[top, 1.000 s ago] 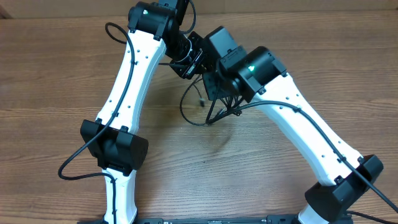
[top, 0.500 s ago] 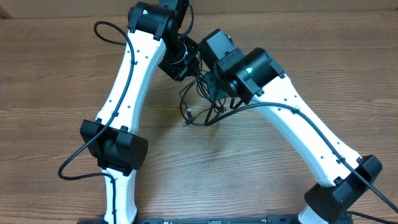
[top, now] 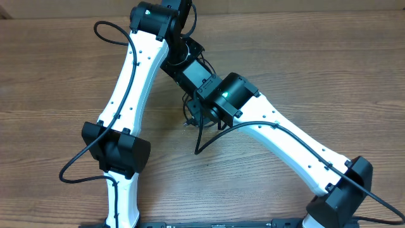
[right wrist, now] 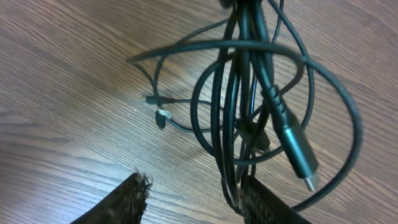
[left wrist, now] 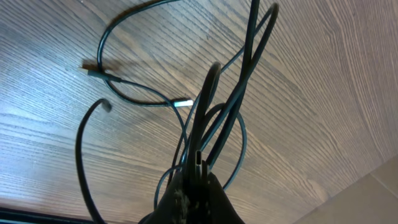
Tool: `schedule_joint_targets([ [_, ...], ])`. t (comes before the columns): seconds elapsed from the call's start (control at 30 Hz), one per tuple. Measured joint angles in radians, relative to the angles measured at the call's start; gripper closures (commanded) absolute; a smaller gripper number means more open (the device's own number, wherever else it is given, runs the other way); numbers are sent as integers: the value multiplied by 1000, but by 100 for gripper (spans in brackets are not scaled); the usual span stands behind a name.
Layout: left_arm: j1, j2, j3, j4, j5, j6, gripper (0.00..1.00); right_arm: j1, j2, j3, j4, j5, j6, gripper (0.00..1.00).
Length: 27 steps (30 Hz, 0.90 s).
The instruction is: Untangle cables
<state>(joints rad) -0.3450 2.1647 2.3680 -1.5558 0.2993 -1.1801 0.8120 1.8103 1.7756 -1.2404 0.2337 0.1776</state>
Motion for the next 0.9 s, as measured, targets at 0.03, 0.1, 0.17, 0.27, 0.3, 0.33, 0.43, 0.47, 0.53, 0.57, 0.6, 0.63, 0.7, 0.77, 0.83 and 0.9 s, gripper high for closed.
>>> schedule_joint_targets([
  [0.03,0,0,0,0,0,0,96,0,0,-4,5,4,-3,51],
  [0.1,1,0,0,2,1,1,96,0,0,-5,12,14,-7,47],
  [0.17,3,0,0,2,3,3,96,0,0,-5,21,32,-13,47],
  [0.27,8,0,0,0,4,4,96,0,0,-5,34,41,-18,51],
  [0.3,8,0,0,0,6,4,96,0,0,-5,35,43,-19,55],
  [0.33,8,0,0,0,10,5,96,0,0,-5,35,45,-18,58],
  [0.43,12,0,0,2,31,16,96,0,1,-5,35,55,-20,62],
  [0.47,14,0,0,3,39,24,96,0,2,-5,37,56,-20,63],
  [0.53,18,0,0,3,53,34,96,0,3,-5,40,59,-21,67],
  [0.57,20,1,0,3,58,36,96,0,3,-5,42,58,-21,68],
  [0.6,22,2,0,3,63,38,96,0,3,-5,43,59,-21,68],
  [0.63,24,2,0,2,68,39,96,0,3,-5,44,59,-21,68],
  [0.7,27,2,0,2,76,39,96,0,4,-5,47,59,-22,67],
  [0.77,33,3,0,2,87,39,96,0,5,-5,51,58,-22,67],
  [0.83,38,3,0,-1,99,39,96,-2,6,-5,50,59,-19,66],
  [0.9,42,3,0,-1,112,39,96,-6,8,0,48,58,-8,62],
])
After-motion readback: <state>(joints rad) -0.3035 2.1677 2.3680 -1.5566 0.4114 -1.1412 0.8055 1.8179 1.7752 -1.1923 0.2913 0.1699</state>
